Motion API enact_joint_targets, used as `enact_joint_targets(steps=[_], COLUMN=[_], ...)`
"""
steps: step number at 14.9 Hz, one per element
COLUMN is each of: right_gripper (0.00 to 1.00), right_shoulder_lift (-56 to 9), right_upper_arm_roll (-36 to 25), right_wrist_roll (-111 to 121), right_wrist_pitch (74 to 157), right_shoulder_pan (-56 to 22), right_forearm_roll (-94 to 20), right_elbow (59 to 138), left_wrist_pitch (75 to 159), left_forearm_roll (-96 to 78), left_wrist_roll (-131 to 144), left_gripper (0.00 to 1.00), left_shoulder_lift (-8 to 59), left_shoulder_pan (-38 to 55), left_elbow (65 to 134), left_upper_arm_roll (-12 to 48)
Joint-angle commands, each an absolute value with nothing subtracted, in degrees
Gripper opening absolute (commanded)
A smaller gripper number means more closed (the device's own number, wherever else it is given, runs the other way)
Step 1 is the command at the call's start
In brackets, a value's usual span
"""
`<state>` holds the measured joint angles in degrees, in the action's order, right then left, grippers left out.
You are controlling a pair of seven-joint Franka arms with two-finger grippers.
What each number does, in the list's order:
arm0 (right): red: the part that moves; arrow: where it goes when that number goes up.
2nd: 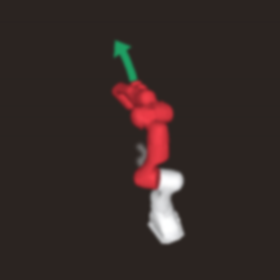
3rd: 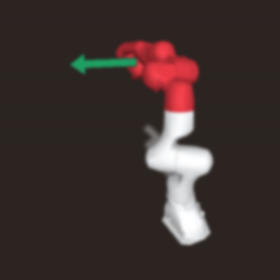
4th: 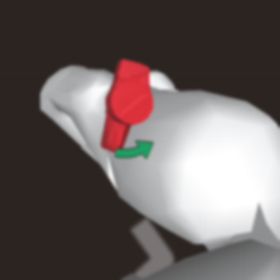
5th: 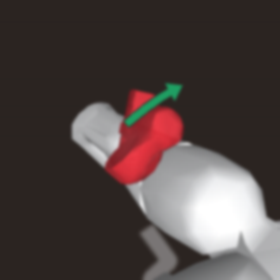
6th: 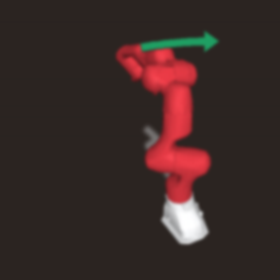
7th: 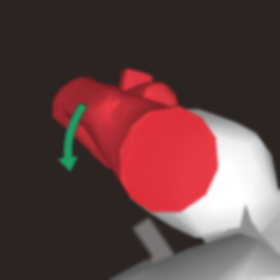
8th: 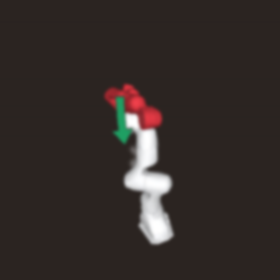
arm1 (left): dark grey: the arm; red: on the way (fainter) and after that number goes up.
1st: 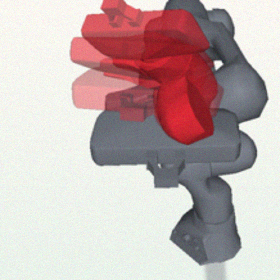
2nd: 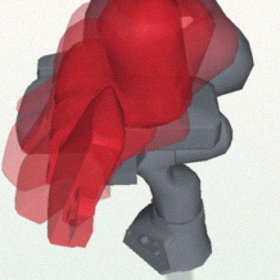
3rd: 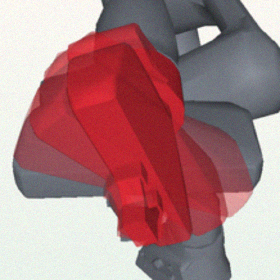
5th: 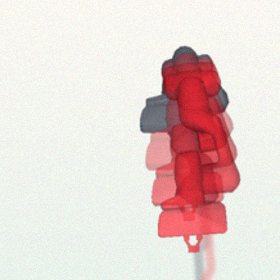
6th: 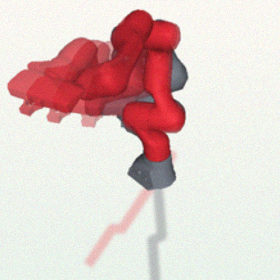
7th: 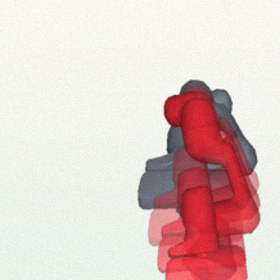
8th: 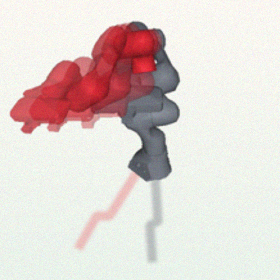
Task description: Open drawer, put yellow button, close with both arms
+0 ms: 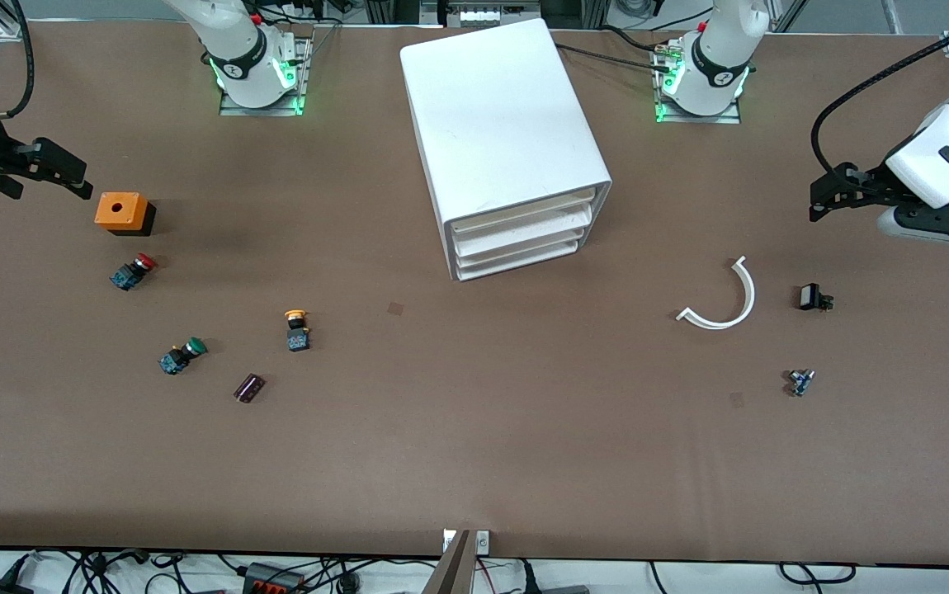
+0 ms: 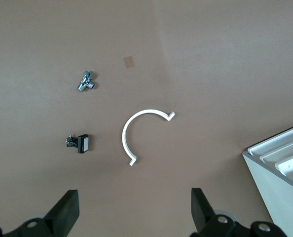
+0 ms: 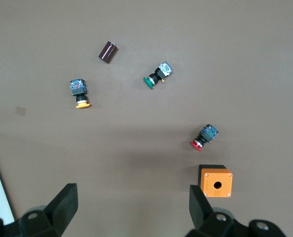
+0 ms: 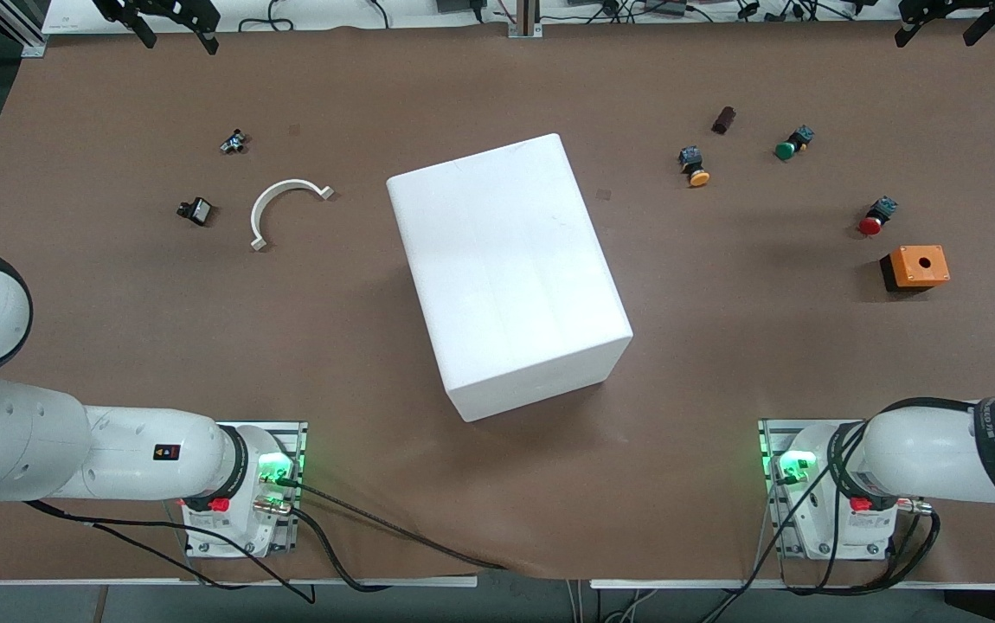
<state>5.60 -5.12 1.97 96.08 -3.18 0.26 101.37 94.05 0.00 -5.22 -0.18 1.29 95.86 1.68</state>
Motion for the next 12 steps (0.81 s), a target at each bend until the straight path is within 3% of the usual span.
enact_joint_targets(steps=[1, 9, 12], right_gripper=[1.0, 1.0, 1.0], right_shoulder_lift=[6.9, 6.2, 5.2], right_upper_arm_roll=[-4.8, -4.8, -5.0], right_wrist_roll=[1.7, 2.1, 1.8], right_wrist_pitch=[95.6, 95.7, 96.1], right_shoulder_pan=[-3.0, -3.0, -2.6], right_forearm_roll=[1.1, 1.1, 1.0], right_elbow=[102.2, 102.1, 102.0], left_wrist_pitch=[92.4, 91.9, 85.0], left_forearm_roll=[-0.4, -0.9, -2.6], left_wrist_roll=[-6.2, -6.3, -7.2], left_gripper=[1.0, 1.0, 1.0], left_shoulder_lift=[1.0, 1.6, 2.5], left_shoulder_pan=[1.4, 1.7, 2.5], left_elbow=[93.6, 93.7, 93.5], left_upper_arm_roll=[1.7, 1.7, 2.2])
